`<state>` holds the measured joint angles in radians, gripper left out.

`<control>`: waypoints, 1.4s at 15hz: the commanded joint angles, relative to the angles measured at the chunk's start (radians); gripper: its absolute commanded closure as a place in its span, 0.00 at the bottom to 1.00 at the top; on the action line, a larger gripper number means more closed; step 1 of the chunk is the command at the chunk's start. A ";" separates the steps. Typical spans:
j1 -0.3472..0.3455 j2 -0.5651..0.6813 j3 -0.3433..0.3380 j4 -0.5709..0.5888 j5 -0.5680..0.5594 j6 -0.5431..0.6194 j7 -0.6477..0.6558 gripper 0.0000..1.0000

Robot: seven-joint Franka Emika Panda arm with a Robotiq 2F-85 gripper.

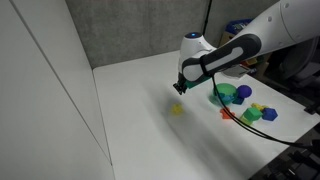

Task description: Put the green block on top of the yellow block, move the green bowl to the right, pick up the yellow toy on the left and put it in the green bowl

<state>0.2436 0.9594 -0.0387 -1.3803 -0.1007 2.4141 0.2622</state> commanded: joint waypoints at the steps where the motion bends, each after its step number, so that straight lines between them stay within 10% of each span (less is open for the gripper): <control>1: -0.016 -0.048 0.016 -0.072 0.008 -0.010 -0.031 0.44; 7: -0.037 -0.036 0.054 -0.110 0.028 -0.008 -0.057 0.00; 12: -0.047 -0.029 0.076 -0.125 0.046 -0.018 -0.063 0.00; 16: -0.055 -0.022 0.082 -0.131 0.063 -0.019 -0.071 0.40; 21: -0.056 -0.015 0.086 -0.132 0.067 -0.014 -0.076 0.17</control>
<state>0.2036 0.9501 0.0297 -1.5078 -0.0576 2.4132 0.2264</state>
